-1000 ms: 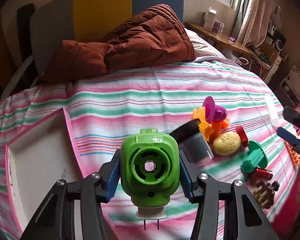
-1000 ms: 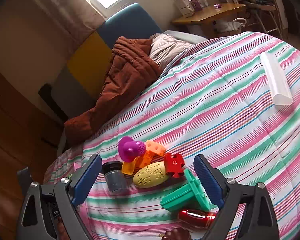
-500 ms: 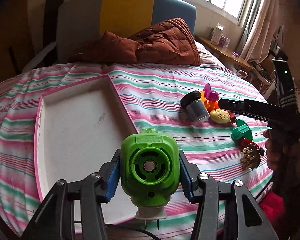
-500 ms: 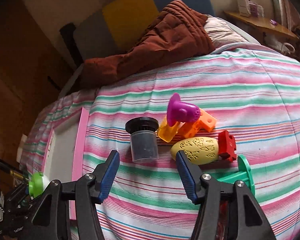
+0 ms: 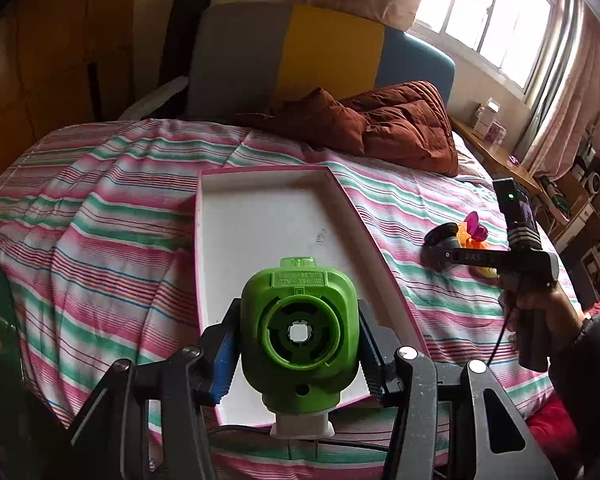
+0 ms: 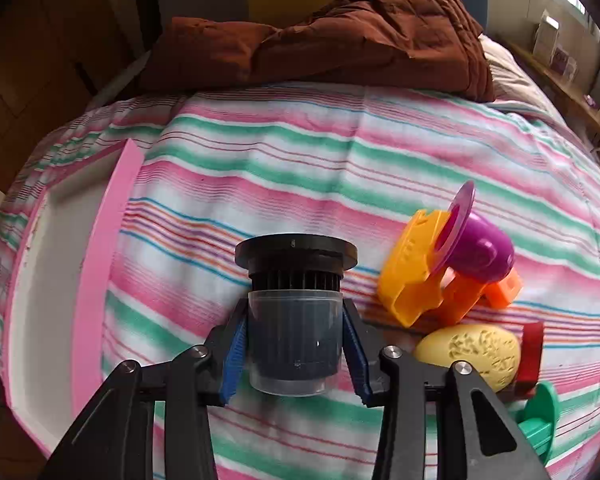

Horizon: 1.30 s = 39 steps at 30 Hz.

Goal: Organize rigid objects
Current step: 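Carry the green device toward the tray with the left tool while the right tool grasps the black-lidded jar, then lower the green device into the tray and open the left tool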

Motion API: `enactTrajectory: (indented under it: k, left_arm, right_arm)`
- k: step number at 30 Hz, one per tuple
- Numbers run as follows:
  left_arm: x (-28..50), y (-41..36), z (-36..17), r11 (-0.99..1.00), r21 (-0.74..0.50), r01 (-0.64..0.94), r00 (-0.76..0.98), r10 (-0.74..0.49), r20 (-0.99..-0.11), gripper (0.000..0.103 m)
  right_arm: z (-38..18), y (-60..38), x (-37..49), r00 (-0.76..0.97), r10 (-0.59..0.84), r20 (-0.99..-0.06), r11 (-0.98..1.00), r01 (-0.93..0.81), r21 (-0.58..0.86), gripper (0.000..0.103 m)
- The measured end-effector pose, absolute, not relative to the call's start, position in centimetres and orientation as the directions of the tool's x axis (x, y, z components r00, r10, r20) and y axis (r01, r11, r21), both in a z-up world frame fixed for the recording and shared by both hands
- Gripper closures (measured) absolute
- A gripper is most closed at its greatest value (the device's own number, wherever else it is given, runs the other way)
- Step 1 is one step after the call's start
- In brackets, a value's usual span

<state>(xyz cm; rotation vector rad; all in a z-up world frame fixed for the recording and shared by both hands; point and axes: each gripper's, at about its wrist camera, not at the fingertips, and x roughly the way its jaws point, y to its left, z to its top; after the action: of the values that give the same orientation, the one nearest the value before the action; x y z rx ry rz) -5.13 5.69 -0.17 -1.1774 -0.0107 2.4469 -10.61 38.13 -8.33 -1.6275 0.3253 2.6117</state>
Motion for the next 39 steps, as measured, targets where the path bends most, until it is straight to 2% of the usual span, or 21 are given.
enactTrajectory:
  k: [8,14,18,25,31,39]
  left_arm:
    - [-4.5,2.3,-2.2,-0.936,-0.204,-0.288,-0.547,0.335,-0.767,0.05]
    - [-3.8,0.1,-2.7,-0.956,-0.163,-0.242,-0.56,0.275,-0.781,0.05]
    - [-4.8,0.1,-2.0,-0.951,-0.19,-0.244,-0.568,0.299,-0.767,0.05]
    - [-10.1,3.9,-1.4,-0.936,-0.185,-0.298,-0.563,0.329,-0.758,0.05]
    - [-15.8,6.6,-2.7,-0.939,-0.174,-0.296,-0.536,0.314,-0.784,0.05]
    - [-22.8,8.3,-6.0,-0.961,-0.114,-0.252,-0.503,0.231,-0.833,0.05]
  right_arm:
    - [-8.1,35.7,-4.6,-0.424,-0.184,-0.887,-0.971,-0.063,0.232,0.06]
    - [-8.5,34.6,-3.5,-0.437,-0.154,-0.886,-0.982,-0.034,0.188,0.06]
    - [-8.7,34.4,-3.6,-0.442,-0.143,-0.885,-0.984,-0.028,0.173,0.06]
    - [-8.9,33.9,-3.9,-0.445,-0.126,-0.887,-0.989,-0.013,0.147,0.06]
    - [-9.1,33.6,-4.3,-0.445,-0.12,-0.888,-0.991,-0.003,0.135,0.06]
    - [-9.4,33.5,-4.5,-0.445,-0.111,-0.889,-0.993,0.01,0.119,0.06]
